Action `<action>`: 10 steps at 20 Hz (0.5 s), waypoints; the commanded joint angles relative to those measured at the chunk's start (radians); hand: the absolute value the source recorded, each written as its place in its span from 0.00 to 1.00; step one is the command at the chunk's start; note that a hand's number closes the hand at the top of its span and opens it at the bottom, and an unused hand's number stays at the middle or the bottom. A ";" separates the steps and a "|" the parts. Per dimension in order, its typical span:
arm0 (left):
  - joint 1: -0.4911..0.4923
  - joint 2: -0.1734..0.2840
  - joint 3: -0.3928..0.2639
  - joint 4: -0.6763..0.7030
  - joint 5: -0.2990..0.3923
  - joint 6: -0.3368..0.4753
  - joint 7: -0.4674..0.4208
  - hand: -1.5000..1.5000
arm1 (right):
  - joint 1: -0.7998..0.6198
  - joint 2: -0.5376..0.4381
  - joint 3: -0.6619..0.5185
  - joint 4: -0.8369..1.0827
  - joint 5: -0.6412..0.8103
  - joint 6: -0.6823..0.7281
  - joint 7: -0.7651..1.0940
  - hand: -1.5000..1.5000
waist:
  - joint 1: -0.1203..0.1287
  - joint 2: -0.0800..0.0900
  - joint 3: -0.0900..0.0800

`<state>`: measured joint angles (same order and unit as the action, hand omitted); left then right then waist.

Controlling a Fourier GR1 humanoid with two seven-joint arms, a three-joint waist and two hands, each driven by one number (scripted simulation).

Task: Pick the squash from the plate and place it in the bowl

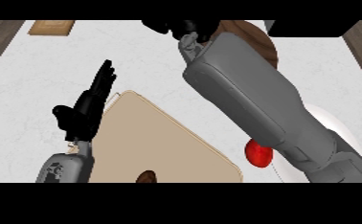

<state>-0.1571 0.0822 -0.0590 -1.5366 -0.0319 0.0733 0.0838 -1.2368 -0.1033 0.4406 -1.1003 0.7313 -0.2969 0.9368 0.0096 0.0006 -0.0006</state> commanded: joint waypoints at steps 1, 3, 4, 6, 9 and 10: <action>0.030 -0.004 0.002 -0.015 0.002 0.001 -0.007 0.50 | 0.042 -0.052 -0.017 0.102 0.021 0.025 -0.100 1.00 | 0.003 0.002 0.000; 0.013 -0.039 -0.029 -0.005 -0.019 0.021 -0.004 0.50 | 0.024 -0.058 -0.049 0.160 0.045 0.012 -0.106 1.00 | 0.001 0.002 0.000; 0.035 -0.016 -0.010 -0.033 -0.001 0.002 -0.010 0.50 | 0.048 -0.060 -0.070 0.216 0.041 -0.047 -0.183 1.00 | 0.009 0.004 0.000; 0.020 -0.059 -0.055 0.001 -0.049 0.041 -0.006 0.50 | 0.044 -0.068 -0.101 0.290 0.036 -0.061 -0.224 1.00 | 0.009 0.006 0.000; 0.025 -0.054 -0.048 -0.025 -0.052 0.048 0.012 0.50 | 0.118 -0.078 -0.105 0.309 0.054 -0.080 -0.279 1.00 | 0.003 0.003 0.001; -0.017 -0.001 0.010 -0.014 0.007 -0.013 0.036 0.50 | 0.099 -0.124 -0.149 0.358 0.021 -0.081 -0.363 1.00 | 0.008 0.006 0.000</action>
<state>-0.1558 0.0586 -0.0754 -1.5511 -0.0505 0.0884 0.1003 -1.1632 -0.1824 0.3413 -0.8344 0.7639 -0.3556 0.6936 0.0148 0.0049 -0.0002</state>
